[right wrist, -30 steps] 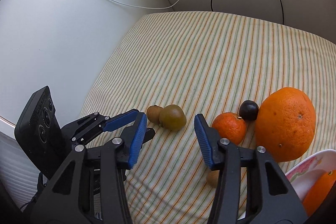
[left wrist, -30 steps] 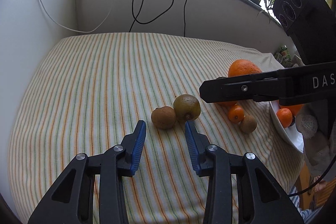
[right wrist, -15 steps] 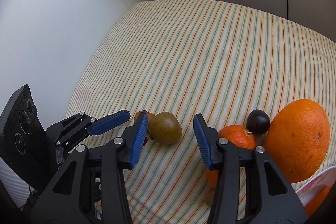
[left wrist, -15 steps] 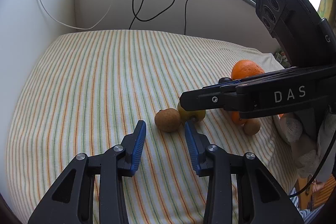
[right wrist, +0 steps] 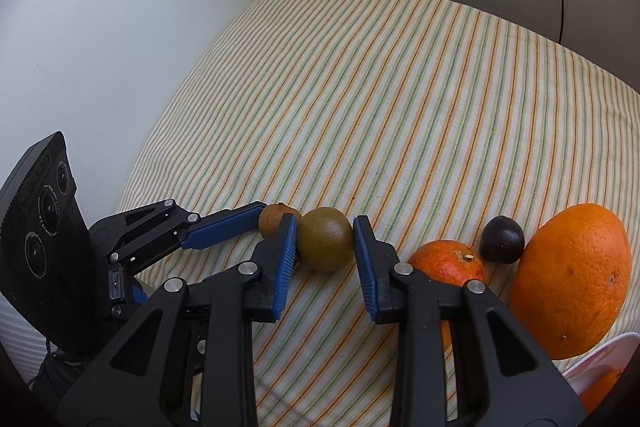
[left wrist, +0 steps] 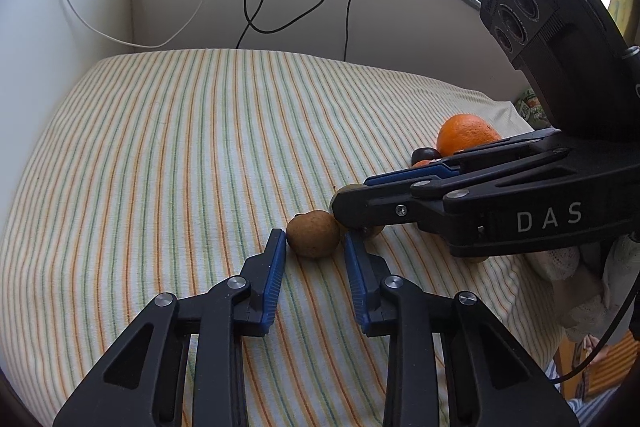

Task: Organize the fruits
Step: 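Grasp a kiwi with the right tool while the left tool grasps another kiwi, then carry both kiwis over the flowered plate and open both tools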

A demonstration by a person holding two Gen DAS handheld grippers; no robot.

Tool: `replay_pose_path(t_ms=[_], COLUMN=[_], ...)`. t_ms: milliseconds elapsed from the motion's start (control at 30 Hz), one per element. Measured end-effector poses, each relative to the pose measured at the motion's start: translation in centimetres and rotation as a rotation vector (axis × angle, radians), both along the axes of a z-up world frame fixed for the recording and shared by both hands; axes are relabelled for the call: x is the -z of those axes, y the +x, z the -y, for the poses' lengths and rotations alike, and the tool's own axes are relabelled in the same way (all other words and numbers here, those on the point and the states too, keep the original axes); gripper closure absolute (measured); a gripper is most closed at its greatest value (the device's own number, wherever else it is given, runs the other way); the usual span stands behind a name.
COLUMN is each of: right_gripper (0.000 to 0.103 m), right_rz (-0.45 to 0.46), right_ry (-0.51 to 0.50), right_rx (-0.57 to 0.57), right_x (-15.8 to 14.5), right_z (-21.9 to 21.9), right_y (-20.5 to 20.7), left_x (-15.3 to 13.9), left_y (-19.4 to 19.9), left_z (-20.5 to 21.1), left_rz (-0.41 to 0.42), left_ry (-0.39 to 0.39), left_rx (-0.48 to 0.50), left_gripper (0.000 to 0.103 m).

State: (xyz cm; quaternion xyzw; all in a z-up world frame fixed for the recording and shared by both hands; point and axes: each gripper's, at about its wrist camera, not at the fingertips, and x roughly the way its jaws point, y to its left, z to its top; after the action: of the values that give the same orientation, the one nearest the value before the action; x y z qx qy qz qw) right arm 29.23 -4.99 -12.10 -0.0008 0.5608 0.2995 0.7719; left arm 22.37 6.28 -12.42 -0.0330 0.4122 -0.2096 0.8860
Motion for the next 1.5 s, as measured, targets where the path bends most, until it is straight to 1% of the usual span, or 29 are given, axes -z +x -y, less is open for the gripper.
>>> replay_pose_path(t_ms=[167,300,433,667,833,1000,1133,1500], right_gripper=[0.074,0.074,0.074,0.074,0.074,0.074,0.074,0.074], right_rz=[0.003,0.020,0.034,0.086,0.123,0.174,0.189,0.248], right_ry=[0.007,0.011,0.022,0.049,0.076,0.102,0.135,0.145], right_rx=[0.009,0.016,0.021,0.026,0.039,0.068,0.103,0.212], right_x=[-0.1,-0.7,-1.3,-3.5,-5.5,-7.5,-8.2,-9.0], right_z=[0.4,1.4,1.8,3.6,5.7,8.4,10.5,17.5], right_y=[0.2,-0.5,-0.9,-2.6,-4.4,-6.5,-8.1,-13.3], left_x=[-0.1,-0.1,-0.5,-1.4,-2.5,-3.5,-4.2,-5.3], left_y=[-0.1,-0.4,-0.6,-2.0,-3.7,-4.7,-5.5,-7.1], left_z=[0.0,0.3,0.3,0.4,0.4,1.4,2.6,7.0], left_rz=[0.008,0.024,0.034,0.059,0.079,0.100,0.115,0.131], left_ry=[0.016,0.032,0.019,0.003,-0.029,-0.058,-0.078,-0.126], left_rx=[0.001,0.002,-0.002,0.000,0.000,0.016,0.039,0.127], left_gripper=[0.078,0.078,0.078,0.078,0.078,0.079,0.079,0.079])
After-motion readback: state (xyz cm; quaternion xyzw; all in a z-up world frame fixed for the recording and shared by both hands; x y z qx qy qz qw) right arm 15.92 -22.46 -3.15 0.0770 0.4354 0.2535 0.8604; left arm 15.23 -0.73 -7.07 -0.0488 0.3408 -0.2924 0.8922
